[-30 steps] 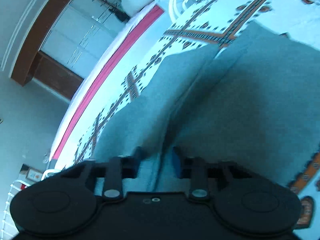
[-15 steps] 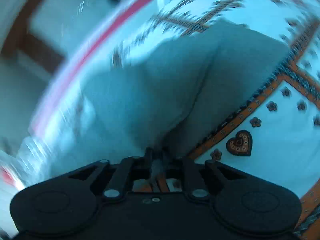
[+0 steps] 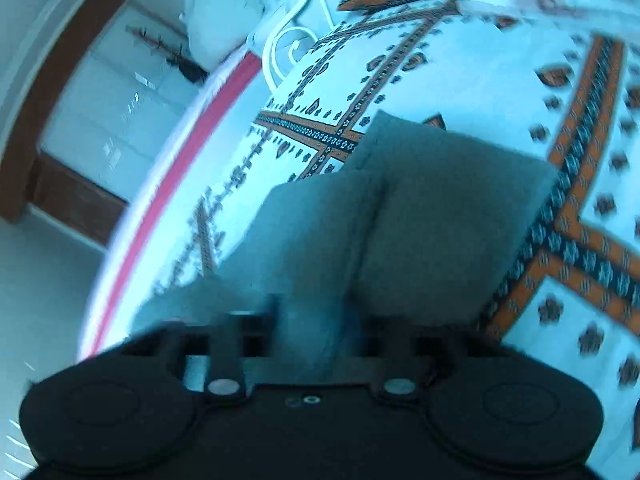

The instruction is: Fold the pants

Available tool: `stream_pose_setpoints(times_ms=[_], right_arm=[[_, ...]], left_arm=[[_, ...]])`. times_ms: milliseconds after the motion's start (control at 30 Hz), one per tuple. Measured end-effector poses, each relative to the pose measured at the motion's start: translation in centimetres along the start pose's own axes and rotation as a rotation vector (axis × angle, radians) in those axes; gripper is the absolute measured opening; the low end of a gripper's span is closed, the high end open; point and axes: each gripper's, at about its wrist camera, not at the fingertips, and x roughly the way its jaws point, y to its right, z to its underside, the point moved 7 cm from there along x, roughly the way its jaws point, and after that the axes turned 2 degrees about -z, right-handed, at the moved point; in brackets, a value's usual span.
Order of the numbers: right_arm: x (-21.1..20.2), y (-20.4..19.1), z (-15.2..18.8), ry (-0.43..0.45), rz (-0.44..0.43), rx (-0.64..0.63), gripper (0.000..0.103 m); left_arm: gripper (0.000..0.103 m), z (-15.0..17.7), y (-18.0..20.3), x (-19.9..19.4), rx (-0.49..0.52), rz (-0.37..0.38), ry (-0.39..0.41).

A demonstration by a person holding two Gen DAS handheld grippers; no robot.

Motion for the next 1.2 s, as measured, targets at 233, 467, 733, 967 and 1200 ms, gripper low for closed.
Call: stream_pose_setpoints(times_ms=[233,467,733,967,1200], right_arm=[[-7.9,-2.7,-1.0,0.229,-0.040,-0.129,0.000],[-5.8,4.8,0.4,0.081,0.106,0.094,0.007],[-8.4,-0.1,-1.6,0.230,0.008,-0.171,0.000],[-7.1,2.4,-2.4,0.163,0.043,-0.060,0.000],[-5.1,5.9,-2.0,0.047,0.042,0.093,0.009]], left_arm=[[0.103,0.1,0.0,-0.1,0.003,0.003,0.000],[0.103,0.0,0.1,-0.1,0.001,-0.005,-0.003],[0.103,-0.1,0.0,0.0,0.000,-0.001,-0.004],[0.103,0.0,-0.1,0.0,0.007,0.007,-0.001],[0.103,0.0,0.2,0.1,0.015,-0.008,-0.004]])
